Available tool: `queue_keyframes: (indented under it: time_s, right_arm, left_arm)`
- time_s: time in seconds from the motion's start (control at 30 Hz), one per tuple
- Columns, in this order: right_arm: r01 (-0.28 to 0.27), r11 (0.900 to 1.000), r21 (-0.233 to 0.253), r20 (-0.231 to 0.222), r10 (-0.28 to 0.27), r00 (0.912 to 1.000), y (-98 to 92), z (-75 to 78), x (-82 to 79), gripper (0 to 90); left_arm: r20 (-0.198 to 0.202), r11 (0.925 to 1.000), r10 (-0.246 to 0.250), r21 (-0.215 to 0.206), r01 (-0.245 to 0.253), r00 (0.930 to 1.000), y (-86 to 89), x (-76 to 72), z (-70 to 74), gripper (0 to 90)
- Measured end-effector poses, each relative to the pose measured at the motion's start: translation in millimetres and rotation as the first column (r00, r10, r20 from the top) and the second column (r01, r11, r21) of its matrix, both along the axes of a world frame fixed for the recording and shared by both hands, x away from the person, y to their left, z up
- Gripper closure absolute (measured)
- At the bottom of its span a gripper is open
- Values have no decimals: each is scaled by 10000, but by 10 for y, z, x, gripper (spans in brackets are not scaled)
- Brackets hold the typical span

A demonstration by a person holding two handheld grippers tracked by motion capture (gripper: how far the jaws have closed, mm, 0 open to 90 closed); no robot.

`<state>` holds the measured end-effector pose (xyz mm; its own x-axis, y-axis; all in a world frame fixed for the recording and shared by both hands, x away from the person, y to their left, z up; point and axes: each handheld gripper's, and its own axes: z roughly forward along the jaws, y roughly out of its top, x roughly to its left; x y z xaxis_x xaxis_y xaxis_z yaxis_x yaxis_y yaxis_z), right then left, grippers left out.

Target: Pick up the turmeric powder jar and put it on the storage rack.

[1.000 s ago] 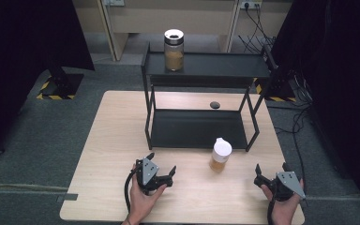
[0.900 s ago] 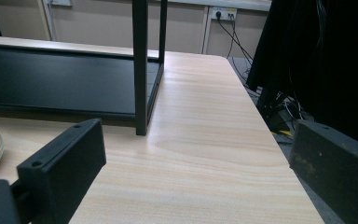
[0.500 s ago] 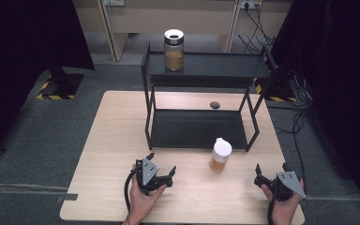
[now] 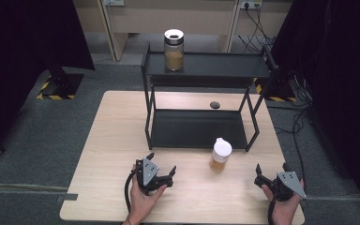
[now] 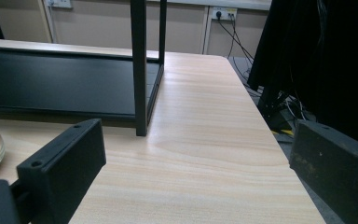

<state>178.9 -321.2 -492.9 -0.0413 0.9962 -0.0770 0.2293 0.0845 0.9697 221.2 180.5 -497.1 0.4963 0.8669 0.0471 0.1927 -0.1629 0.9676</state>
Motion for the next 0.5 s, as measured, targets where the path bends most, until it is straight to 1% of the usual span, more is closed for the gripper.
queue_keyframes:
  time_s: [0.17, 0.33, 0.37, 0.43, 0.47, 0.5]
  right_arm:
    - [-18, 10000, -8, 4, 18, 10000, -2, -1, 0, 34]
    - [-89, 9999, 146, 10, 89, 10000, -33, -1, -1, 29]
    - [-99, 9996, 263, 42, 97, 9999, -44, -6, -4, 30]
    - [-230, 9967, 778, 95, 223, 9997, -86, -17, -3, 28]
    - [-393, 9943, 987, 166, 378, 9991, -108, -14, -2, 27]
    - [-618, 9936, 947, 407, 581, 9975, -112, -1, -12, 26]
  left_arm:
    - [-11, 10000, -1, -33, 1, 10000, 4, 2, -1, 36]
    - [44, 10000, -19, 31, 19, 10000, -1, -5, -3, 35]
    - [49, 10000, -20, 39, 20, 10000, -2, -5, -3, 35]
    - [43, 10000, -8, 29, 8, 10000, -2, -5, -3, 36]
    - [37, 10000, -6, 12, 6, 10000, 0, -4, -3, 36]
    - [32, 10000, -4, -3, 4, 10000, 0, -4, -4, 36]
